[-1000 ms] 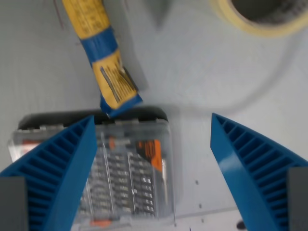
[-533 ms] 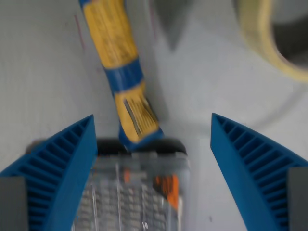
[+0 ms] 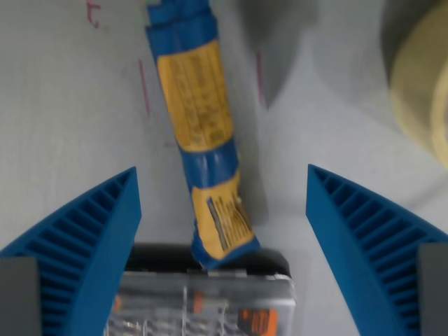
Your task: Move above the blue bag
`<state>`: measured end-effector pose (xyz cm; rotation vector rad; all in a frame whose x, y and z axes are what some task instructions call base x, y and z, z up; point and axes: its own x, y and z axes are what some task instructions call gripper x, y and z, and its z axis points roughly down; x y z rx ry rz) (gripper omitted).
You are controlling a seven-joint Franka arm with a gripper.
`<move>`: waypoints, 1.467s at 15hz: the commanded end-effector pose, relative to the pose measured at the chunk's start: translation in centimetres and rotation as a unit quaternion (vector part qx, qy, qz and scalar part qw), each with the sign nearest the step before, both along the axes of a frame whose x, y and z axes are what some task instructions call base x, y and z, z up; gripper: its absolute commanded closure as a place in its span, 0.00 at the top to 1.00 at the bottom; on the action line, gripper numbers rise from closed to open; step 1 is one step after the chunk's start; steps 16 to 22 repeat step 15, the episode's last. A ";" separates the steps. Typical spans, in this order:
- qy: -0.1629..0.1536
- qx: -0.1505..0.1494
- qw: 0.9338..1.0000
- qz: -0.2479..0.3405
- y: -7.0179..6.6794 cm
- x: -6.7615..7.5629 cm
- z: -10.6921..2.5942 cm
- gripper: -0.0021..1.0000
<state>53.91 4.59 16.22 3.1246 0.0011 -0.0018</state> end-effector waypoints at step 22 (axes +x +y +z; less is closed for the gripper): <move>-0.003 -0.036 0.999 0.035 1.3 2.4 -2.2 1.00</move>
